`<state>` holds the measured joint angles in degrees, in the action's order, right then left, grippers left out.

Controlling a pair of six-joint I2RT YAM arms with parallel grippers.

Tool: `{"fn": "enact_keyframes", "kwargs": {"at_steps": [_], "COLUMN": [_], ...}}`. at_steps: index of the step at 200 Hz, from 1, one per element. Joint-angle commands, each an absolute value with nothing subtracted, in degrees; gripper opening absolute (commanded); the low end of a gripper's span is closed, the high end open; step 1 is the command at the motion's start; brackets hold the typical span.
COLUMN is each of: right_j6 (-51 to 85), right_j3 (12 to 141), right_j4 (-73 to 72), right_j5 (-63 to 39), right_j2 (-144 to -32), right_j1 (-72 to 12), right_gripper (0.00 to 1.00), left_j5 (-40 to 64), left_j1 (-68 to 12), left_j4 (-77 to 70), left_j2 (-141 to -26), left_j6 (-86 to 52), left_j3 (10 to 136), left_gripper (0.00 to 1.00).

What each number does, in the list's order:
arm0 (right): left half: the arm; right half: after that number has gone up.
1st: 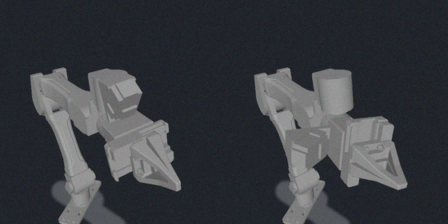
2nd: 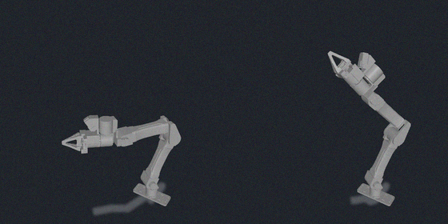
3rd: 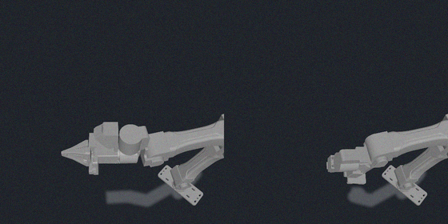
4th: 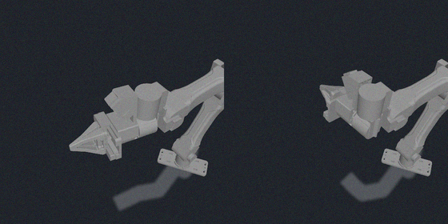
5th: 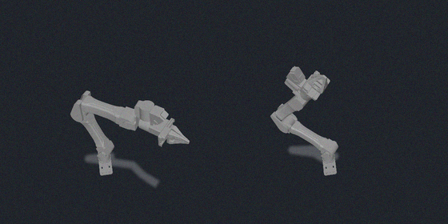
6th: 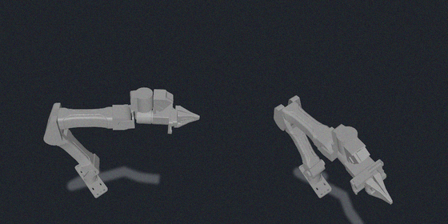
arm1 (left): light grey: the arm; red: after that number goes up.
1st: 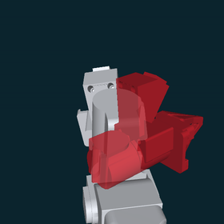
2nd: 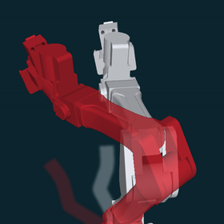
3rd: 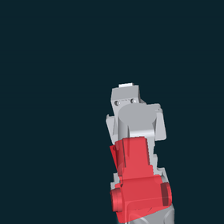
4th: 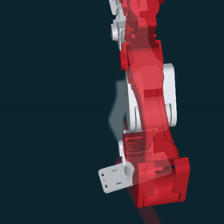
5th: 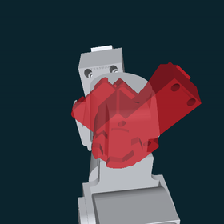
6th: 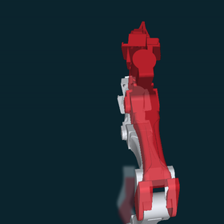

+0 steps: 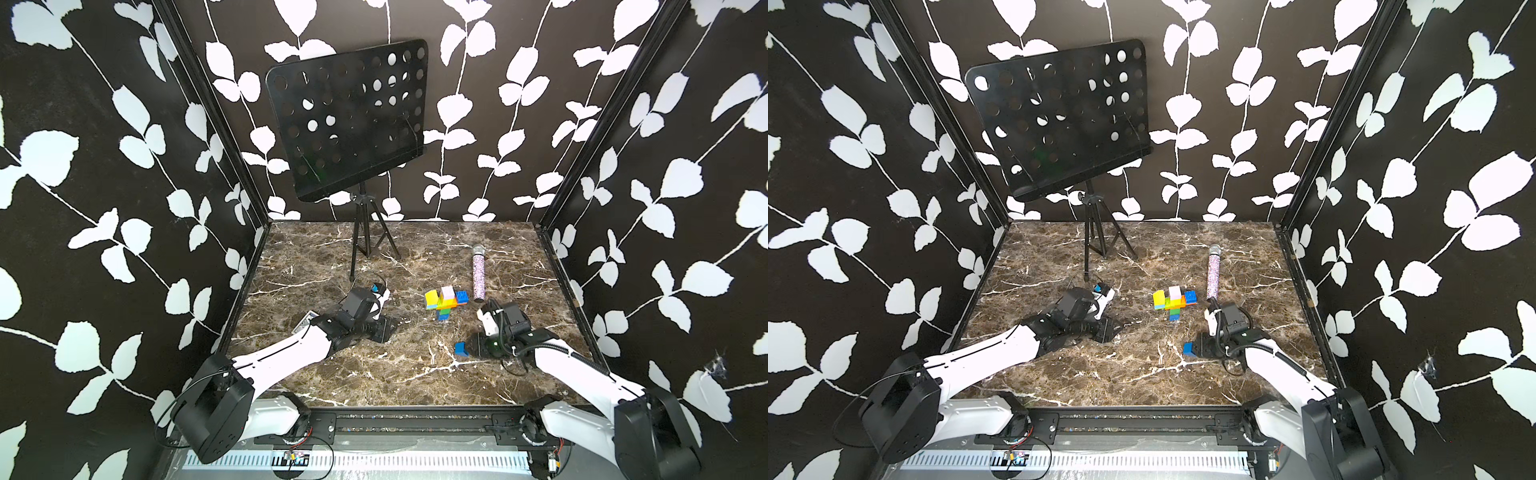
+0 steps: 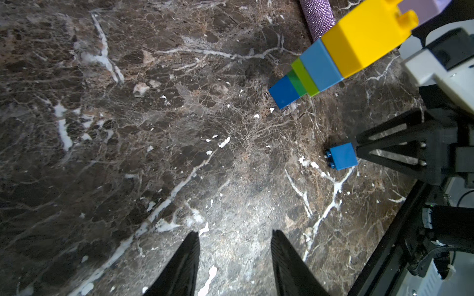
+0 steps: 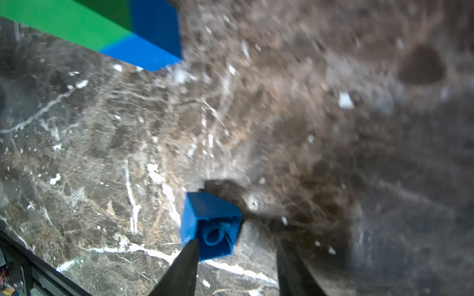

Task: Assemble a fork with lego
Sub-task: Move the lego brick at the center of the board, then pick up the lego brick from the center of the board.

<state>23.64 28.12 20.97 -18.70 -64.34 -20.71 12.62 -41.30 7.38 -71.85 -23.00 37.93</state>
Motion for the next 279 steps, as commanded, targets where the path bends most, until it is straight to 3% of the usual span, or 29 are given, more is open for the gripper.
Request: {"fn": "enact_keyframes", "kwargs": {"at_steps": [1,88,137,181,206,279], "right_j6": [17.27,18.79,28.77,26.37,24.87,25.74], "right_j3": [29.46,30.29,23.85,26.32,29.08,31.15], "right_j4": [18.45,17.43,16.15,20.34,23.05,20.16], "right_j5": [-21.82,-25.37,-18.25,-10.12,-5.22,-2.91], "right_j2": [-66.37,-72.18,-61.70,-59.62,-61.32,-69.56], "right_j1": [-21.16,-26.85,-35.27,-39.63,-39.64,-44.29], "right_gripper": [0.52,0.53,0.56,0.56,0.55,0.52], "left_j5": [13.45,13.60,14.68,14.41,13.81,12.84], "left_j1": [-41.13,-41.10,-41.13,-41.07,-41.10,-41.04], "left_j4": [7.44,8.17,8.73,8.92,9.12,8.79], "left_j2": [-70.21,-73.76,-75.11,-74.71,-73.62,-71.50], "left_j6": [-23.13,-21.70,-19.80,-19.93,-20.39,-21.19], "left_j3": [36.96,38.82,39.45,39.29,38.52,36.09], "left_gripper": [0.48,0.48,0.46,0.45,0.46,0.45]}}
